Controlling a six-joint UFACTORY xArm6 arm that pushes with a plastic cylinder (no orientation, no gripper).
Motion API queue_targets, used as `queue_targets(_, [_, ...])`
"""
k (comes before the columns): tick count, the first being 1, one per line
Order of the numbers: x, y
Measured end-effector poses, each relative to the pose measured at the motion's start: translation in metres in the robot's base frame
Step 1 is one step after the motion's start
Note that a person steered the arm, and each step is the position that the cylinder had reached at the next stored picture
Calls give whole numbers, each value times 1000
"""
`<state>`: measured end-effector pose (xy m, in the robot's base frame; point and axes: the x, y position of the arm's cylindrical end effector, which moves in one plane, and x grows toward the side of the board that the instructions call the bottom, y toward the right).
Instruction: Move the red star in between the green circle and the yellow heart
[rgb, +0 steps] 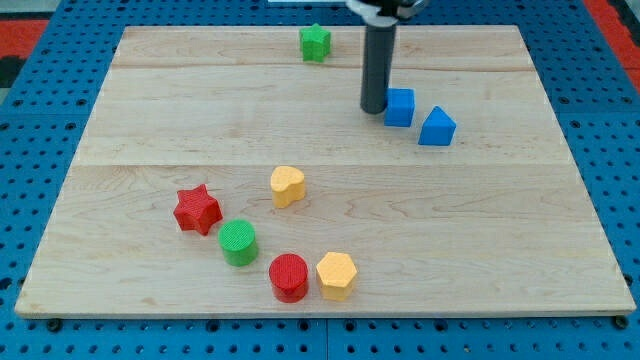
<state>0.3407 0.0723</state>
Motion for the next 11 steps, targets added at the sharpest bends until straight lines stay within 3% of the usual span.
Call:
queue_targets(1, [-16, 5])
queue_targets(3, [11, 53])
queue_targets(6, [8, 36])
queue_targets(7, [16, -40])
queue_targets(8, [58, -100])
queue_targets(9, [83, -122])
queue_targets(10, [78, -147])
queue_targets(11, [78, -212])
